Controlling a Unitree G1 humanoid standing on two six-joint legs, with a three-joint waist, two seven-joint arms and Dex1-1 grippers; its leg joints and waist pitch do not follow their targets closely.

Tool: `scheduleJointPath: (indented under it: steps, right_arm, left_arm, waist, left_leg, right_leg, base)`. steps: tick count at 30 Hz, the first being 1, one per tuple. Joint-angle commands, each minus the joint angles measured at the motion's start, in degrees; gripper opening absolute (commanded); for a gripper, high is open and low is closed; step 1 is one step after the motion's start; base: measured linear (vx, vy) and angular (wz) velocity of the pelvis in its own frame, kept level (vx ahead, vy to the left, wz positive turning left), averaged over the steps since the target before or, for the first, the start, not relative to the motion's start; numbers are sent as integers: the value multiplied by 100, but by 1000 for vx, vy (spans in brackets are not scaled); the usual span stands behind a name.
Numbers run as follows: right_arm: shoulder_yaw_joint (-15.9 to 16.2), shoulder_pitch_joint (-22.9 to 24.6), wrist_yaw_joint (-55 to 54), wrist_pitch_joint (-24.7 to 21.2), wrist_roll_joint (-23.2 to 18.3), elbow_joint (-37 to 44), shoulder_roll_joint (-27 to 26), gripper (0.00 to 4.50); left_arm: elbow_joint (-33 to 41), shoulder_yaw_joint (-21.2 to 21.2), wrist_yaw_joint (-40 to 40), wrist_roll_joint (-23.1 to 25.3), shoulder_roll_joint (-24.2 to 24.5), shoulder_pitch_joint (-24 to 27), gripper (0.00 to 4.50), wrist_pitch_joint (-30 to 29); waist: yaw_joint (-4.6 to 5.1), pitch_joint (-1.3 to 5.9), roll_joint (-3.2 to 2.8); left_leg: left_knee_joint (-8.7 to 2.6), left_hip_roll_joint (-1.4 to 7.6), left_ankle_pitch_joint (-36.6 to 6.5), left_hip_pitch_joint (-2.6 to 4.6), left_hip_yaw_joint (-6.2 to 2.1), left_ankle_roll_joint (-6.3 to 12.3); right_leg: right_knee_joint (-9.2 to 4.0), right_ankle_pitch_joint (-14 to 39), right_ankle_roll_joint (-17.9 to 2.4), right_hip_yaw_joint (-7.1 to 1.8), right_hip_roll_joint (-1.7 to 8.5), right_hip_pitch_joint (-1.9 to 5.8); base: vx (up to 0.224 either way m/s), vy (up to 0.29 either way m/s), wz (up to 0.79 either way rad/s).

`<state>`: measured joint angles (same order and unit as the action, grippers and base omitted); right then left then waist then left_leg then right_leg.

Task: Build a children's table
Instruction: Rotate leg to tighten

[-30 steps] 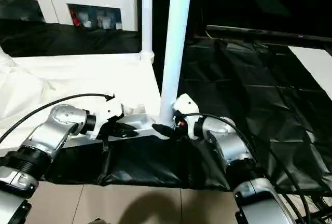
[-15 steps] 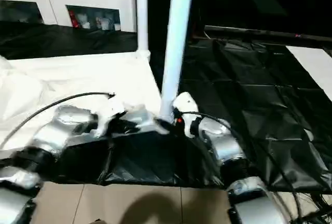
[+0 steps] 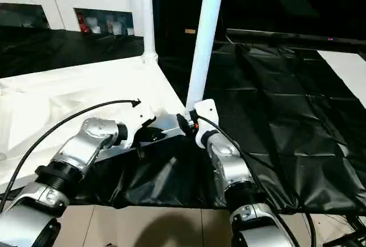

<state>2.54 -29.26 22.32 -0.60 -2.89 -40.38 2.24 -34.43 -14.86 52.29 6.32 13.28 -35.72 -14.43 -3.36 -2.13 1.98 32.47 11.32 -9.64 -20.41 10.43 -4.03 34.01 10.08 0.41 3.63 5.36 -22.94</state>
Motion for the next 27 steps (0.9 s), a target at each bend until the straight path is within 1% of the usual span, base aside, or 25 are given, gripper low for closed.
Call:
scheduleJointPath:
  steps: [1, 2, 3, 4, 5, 6, 8, 10, 11, 13, 14, 16, 17, 18, 19, 21, 22, 24, 25, 26, 27]
  right_arm:
    - [531, -8, 1129, -77, -158, 266, -2, 368]
    - [537, -18, 1285, -77, -166, 276, 113, 368]
    - [541, -25, 1384, -77, -172, 282, 186, 368]
    - [569, -45, 1694, -29, -163, 266, 409, 368]
    - [655, -67, 2224, 69, -111, 215, 762, 368]
    - [668, -72, 2283, 80, -104, 207, 816, 368]
    - [723, -97, 2687, 117, -77, 177, 1048, 368]
    - [742, -112, 2970, 146, -75, 184, 1171, 368]
    - [742, -112, 2970, 146, -75, 184, 1171, 368]
    - [817, -119, 3438, 232, -84, 226, 1344, 368]
    - [854, -122, 3606, 282, -93, 241, 1401, 368]
    - [953, -150, 3987, 460, -147, 251, 1523, 368]
    - [971, -155, 4082, 481, -173, 259, 1544, 368]
    - [999, -156, 4201, 515, -199, 274, 1568, 368]
    - [1033, -151, 4270, 615, -179, 273, 1588, 368]
    - [1057, -150, 4350, 643, -166, 251, 1587, 368]
    - [1070, -147, 4398, 655, -169, 242, 1575, 368]
    - [1055, -142, 4437, 709, -179, 239, 1543, 368]
    - [1043, -138, 4445, 714, -197, 237, 1521, 353]
    - [1033, -134, 4499, 670, -240, 243, 1494, 353]
    - [1041, -135, 4587, 644, -271, 240, 1479, 344]
  left_arm:
    - [16, -153, 365, -195, 13, 127, 0, 196]
    - [26, -145, 462, -214, 81, 132, 0, 225]
    - [33, -139, 523, -226, 125, 135, 0, 244]
    - [49, -128, 736, -271, 254, 150, 0, 376]
    - [85, -122, 1061, -330, 456, 184, 0, 496]
    - [90, -123, 1118, -341, 488, 190, 0, 519]
    - [113, -111, 1379, -415, 620, 216, 0, 555]
    - [129, -114, 1608, -478, 697, 235, 0, 607]
    - [129, -114, 1608, -478, 697, 235, 0, 607]
    - [151, -124, 1935, -578, 798, 242, 0, 661]
    - [158, -120, 2057, -629, 830, 235, 0, 664]
    - [165, -122, 2439, -796, 905, 213, 0, 686]
    - [172, -139, 2526, -813, 927, 214, 0, 677]
    - [177, -164, 2613, -819, 952, 214, 0, 684]
    - [161, -195, 2667, -799, 971, 209, 0, 696]
    - [133, -237, 2738, -764, 998, 203, 0, 741]
    - [115, -253, 2767, -747, 1009, 199, 0, 769]
    - [108, -244, 2797, -746, 1006, 197, 0, 767]
    - [112, -250, 2825, -749, 1010, 200, 0, 771]
    - [114, -253, 2842, -750, 1018, 205, 0, 774]
    - [113, -261, 2873, -753, 1034, 206, 0, 776]
  waist:
    - [-26, 253, 31]
    - [-22, 261, 31]
    - [-33, 266, 24]
    - [-35, 263, 6]
    - [-37, 289, 5]
    - [-61, 294, -13]
    - [-61, 304, -22]
    - [-54, 306, -21]
    - [-61, 311, -13]
    - [-76, 304, -20]
    - [-95, 297, -29]
    - [-129, 282, -39]
    - [-157, 280, -39]
    - [-162, 277, -40]
    - [-182, 275, -39]
    - [-202, 275, -47]
    - [-207, 280, -31]
    - [-211, 283, -44]
    - [-212, 284, -17]
    - [-217, 289, -24]
    - [-217, 287, 3]
  left_leg:
    - [-467, 170, -2254, -11, -114, 20]
    - [-463, 172, -2152, -29, -100, 45]
    - [-459, 175, -2055, -26, -93, 59]
    - [-450, 173, -1925, -29, -74, 95]
    - [-428, 166, -1767, -42, -60, 129]
    - [-421, 171, -1691, -28, -58, 146]
    - [-385, 168, -1377, -21, -29, 236]
    - [-375, 165, -1189, -19, -16, 301]
    - [-365, 164, -1122, -19, -14, 342]
    - [-367, 177, -1114, -11, -13, 363]
    - [-367, 184, -1196, -7, -5, 356]
    - [-374, 198, -1312, 11, 4, 319]
    - [-376, 205, -1394, 22, 9, 281]
    - [-382, 206, -1415, 12, 5, 261]
    - [-386, 216, -1468, 27, 7, 227]
    - [-388, 223, -1478, 37, 14, 189]
    - [-384, 222, -1466, 38, 16, 190]
    - [-382, 225, -1445, 40, 23, 172]
    - [-378, 220, -1402, 32, 25, 181]
    - [-375, 222, -1366, 34, 26, 188]
    - [-369, 219, -1335, 26, 31, 213]
  right_leg:
    - [-552, 2744, -615, -221, 318, 156]
    - [-534, 2551, -656, -229, 306, 167]
    - [-512, 2356, -708, -232, 300, 166]
    - [-485, 2032, -834, -236, 288, 171]
    - [-442, 1714, -950, -230, 279, 212]
    - [-430, 1549, -1006, -226, 276, 220]
    - [-357, 930, -1264, -229, 273, 242]
    - [-323, 604, -1414, -225, 262, 257]
    - [-310, 524, -1470, -219, 264, 277]
    - [-306, 545, -1511, -214, 268, 284]
    - [-318, 658, -1510, -209, 266, 283]
    - [-332, 868, -1501, -212, 265, 270]
    - [-341, 1020, -1482, -214, 275, 262]
    - [-336, 1072, -1466, -212, 272, 268]
    - [-344, 1155, -1443, -214, 272, 253]
    - [-337, 1119, -1452, -220, 271, 243]
    - [-332, 1091, -1450, -219, 268, 247]
    - [-321, 1040, -1460, -219, 269, 243]
    - [-311, 1013, -1457, -218, 270, 253]
    - [-309, 992, -1454, -219, 275, 253]
    - [-305, 975, -1455, -219, 273, 254]
  base:
    - [0, 0, 0]
    - [0, 0, 0]
    - [0, 0, 0]
    - [0, 0, 0]
    - [0, 0, 0]
    - [0, 0, 0]
    - [0, 0, 0]
    - [0, 0, 0]
    - [0, 0, 0]
    - [0, 0, 0]
    - [0, 0, 0]
    - [0, 0, 0]
    - [0, 0, 0]
    - [0, 0, 0]
    - [0, 0, 0]
    - [0, 0, 0]
    - [0, 0, 0]
    - [0, 0, 0]
    - [0, 0, 0]
    - [0, 0, 0]
    - [0, 0, 0]
